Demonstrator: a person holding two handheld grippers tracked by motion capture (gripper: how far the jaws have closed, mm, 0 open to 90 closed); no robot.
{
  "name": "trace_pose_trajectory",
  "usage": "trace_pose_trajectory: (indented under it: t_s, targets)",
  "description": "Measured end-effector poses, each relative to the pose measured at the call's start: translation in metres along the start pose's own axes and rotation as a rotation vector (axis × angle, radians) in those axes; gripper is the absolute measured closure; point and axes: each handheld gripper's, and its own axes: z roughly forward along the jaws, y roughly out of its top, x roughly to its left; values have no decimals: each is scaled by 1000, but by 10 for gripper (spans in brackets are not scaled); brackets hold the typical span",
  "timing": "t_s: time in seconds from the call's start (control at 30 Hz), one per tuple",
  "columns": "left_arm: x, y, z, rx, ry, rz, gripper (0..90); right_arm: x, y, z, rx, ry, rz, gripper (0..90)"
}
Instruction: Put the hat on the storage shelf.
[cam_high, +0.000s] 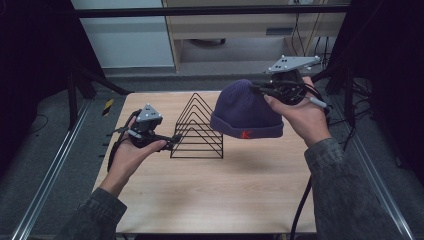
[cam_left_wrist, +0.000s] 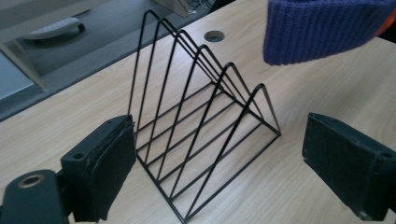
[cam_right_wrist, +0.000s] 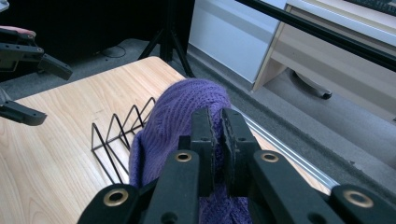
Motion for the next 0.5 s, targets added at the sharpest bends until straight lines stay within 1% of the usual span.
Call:
trace_pose_trajectory:
  t_s: [0.07, 0.13, 0.23, 0.27, 0.33, 0.47, 0.5]
  targets:
    - [1, 2, -1, -11, 3, 1, 93, 3, 3, 1, -7, 12, 5, 845]
    - [3, 5, -3, -28, -12, -10, 89, 8, 6, 2, -12, 17, 2, 845]
    - [5, 10, -6, -43, -25, -9, 85, 13, 14, 1, -26, 22, -10, 845]
    - [4, 11, -7, -54, -22, -15, 86, 14, 16, 1, -31, 23, -13, 844]
    - [2, 12, -9, -54, -3, -7, 91, 16, 21, 2, -36, 25, -22, 845]
    - [0, 11, -10, -52, -12, -5, 86, 17, 28, 4, -36, 24, -24, 845]
    - [-1, 12, -10, -44, -13, 7, 86, 19, 32, 6, -39, 23, -27, 844]
